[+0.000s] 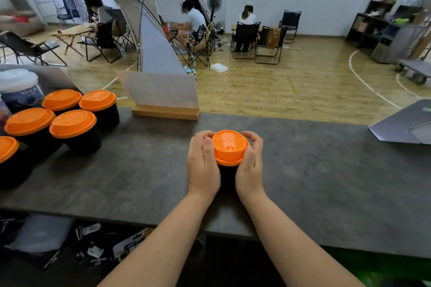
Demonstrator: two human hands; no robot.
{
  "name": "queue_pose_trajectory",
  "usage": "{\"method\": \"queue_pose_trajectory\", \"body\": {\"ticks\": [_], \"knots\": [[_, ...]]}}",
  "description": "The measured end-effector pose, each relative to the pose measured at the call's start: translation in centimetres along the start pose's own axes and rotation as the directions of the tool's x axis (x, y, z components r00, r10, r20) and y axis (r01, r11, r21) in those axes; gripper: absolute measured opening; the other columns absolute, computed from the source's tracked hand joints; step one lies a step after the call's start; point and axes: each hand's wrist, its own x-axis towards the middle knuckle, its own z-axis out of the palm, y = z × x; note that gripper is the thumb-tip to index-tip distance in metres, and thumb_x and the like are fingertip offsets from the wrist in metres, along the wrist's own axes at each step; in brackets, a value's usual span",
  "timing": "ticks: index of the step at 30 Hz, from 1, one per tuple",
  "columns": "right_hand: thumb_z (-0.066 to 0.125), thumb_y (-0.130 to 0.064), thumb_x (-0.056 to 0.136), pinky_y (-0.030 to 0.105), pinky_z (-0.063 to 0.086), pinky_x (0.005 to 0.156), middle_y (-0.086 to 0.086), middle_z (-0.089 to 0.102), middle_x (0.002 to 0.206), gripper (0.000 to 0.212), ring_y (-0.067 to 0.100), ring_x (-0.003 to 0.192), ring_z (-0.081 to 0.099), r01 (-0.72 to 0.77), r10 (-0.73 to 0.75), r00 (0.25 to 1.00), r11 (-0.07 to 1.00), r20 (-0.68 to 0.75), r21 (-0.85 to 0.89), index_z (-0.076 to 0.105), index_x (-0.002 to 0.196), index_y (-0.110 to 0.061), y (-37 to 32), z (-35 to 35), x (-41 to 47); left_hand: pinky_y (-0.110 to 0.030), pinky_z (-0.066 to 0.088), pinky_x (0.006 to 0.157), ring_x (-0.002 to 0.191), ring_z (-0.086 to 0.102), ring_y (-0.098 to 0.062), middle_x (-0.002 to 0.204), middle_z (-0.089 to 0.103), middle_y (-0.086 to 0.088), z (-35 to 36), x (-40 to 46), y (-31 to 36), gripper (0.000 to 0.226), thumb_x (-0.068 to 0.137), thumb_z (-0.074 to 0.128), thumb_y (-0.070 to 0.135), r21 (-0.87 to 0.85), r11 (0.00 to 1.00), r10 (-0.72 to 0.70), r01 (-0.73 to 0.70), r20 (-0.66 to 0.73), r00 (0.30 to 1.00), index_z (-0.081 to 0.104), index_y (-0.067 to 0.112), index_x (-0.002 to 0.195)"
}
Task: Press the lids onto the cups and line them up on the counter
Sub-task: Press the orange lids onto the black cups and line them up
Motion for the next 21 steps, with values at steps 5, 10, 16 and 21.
{"method": "queue_pose_trajectory", "body": {"ticks": [5, 10, 16, 21], "knots": [[0.031, -0.028, 0.09, 0.017, 0.047, 0.082, -0.013, 0.056, 0.113, 0.038, -0.003, 0.098, 0.056, 0.027, -0.027, 1.0, 0.999, -0.006, 0.018, 0.05, 0.124, -0.026, -0.3, -0.1, -0.2, -0.019, 0.048, 0.088, 0.107, 0.059, -0.006, 0.118, 0.064, 0.004, -0.1, -0.4, 0.6, 0.053, 0.094, 0.027, 0.051, 0.066, 0.998, 0.012, -0.02, 0.126, 0.992, 0.059, 0.021, 0.125], [0.03, -0.045, 0.089, 0.038, 0.05, 0.095, -0.004, 0.058, 0.121, 0.042, 0.01, 0.111, 0.056, 0.002, -0.003, 0.999, 1.0, -0.05, -0.026, 0.055, 0.121, -0.032, 0.2, 0.0, 0.2, -0.037, 0.051, 0.095, 0.111, 0.06, -0.006, 0.12, 0.064, 0.008, 0.1, -0.2, 0.1, 0.047, 0.097, 0.022, 0.043, 0.055, 0.998, -0.039, 0.032, 0.131, 0.991, 0.057, 0.029, 0.126], [0.028, -0.029, 0.094, 0.011, 0.046, 0.079, -0.018, 0.057, 0.109, 0.032, -0.008, 0.096, 0.056, 0.027, -0.028, 0.999, 0.999, -0.03, -0.034, 0.052, 0.115, -0.031, 0.1, 0.2, 0.4, -0.03, 0.051, 0.091, 0.107, 0.059, -0.002, 0.115, 0.062, 0.011, 0.4, 0.0, -0.1, 0.043, 0.095, 0.021, 0.044, 0.034, 0.999, -0.03, 0.025, 0.14, 0.99, 0.053, 0.035, 0.122], [0.026, -0.031, 0.094, 0.007, 0.043, 0.076, -0.02, 0.055, 0.108, 0.031, -0.011, 0.097, 0.054, 0.043, -0.041, 0.999, 0.993, 0.023, -0.111, 0.048, 0.116, -0.033, 0.4, -0.2, 0.5, -0.023, 0.049, 0.092, 0.108, 0.058, 0.001, 0.116, 0.06, 0.017, 0.3, 0.2, -0.4, 0.037, 0.099, 0.024, 0.035, 0.02, 0.998, -0.064, 0.062, 0.165, 0.984, 0.053, 0.036, 0.122]]}}
